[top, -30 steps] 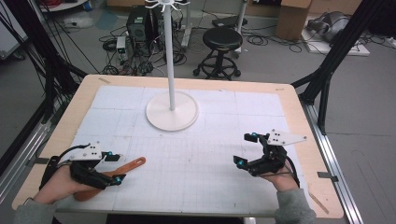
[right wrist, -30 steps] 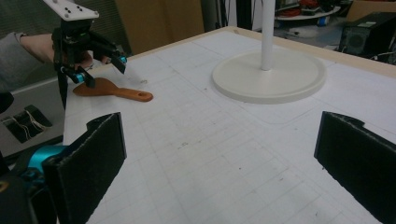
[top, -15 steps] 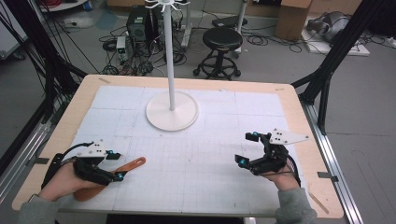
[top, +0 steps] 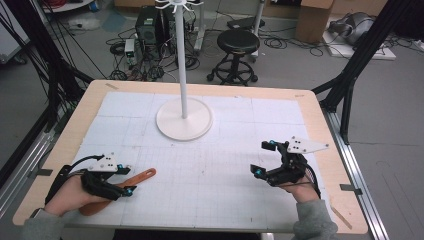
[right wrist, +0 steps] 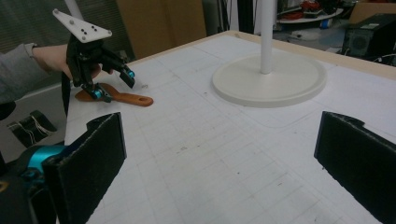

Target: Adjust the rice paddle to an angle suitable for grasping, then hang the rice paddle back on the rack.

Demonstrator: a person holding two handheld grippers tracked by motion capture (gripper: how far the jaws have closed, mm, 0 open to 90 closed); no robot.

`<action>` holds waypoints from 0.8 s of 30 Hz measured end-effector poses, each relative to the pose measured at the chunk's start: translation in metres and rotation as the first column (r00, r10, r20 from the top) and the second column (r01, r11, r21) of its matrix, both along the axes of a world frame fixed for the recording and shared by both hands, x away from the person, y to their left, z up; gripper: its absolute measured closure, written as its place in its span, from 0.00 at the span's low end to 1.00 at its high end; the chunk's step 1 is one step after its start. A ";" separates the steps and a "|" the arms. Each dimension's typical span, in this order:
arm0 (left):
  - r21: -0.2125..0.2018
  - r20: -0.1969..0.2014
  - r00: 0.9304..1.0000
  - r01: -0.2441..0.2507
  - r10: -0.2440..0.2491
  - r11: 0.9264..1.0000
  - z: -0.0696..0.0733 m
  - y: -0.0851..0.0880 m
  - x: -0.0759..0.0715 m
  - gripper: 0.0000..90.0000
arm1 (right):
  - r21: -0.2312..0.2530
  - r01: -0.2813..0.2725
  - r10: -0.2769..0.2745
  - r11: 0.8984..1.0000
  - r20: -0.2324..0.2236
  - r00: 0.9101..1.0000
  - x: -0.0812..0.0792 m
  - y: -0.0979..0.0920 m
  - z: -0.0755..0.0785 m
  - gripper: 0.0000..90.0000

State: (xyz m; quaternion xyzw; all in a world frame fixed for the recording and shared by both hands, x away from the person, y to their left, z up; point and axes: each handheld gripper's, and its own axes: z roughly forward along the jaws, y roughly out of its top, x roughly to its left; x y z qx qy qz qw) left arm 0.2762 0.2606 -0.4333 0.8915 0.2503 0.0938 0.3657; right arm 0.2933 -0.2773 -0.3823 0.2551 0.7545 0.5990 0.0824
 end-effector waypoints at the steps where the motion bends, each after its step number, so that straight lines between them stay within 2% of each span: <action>1: 0.005 -0.002 1.000 -0.002 0.002 1.000 -0.001 0.000 0.000 0.36 | 0.000 0.001 -0.001 1.000 0.003 1.000 0.000 0.000 0.000 0.01; 16: 0.009 -0.014 1.000 -0.007 0.007 1.000 -0.005 0.002 0.004 0.37 | 0.004 -0.003 0.003 1.000 -0.007 1.000 0.002 -0.002 -0.001 0.01; 21: 0.006 -0.012 1.000 0.005 -0.005 1.000 -0.006 0.003 0.005 0.38 | 0.001 -0.004 0.004 1.000 -0.013 1.000 0.002 -0.002 -0.001 0.01; 24: 0.007 -0.013 1.000 0.016 -0.016 1.000 -0.005 0.006 0.008 0.41 | 0.003 -0.002 0.002 1.000 -0.010 1.000 0.002 -0.002 -0.001 0.01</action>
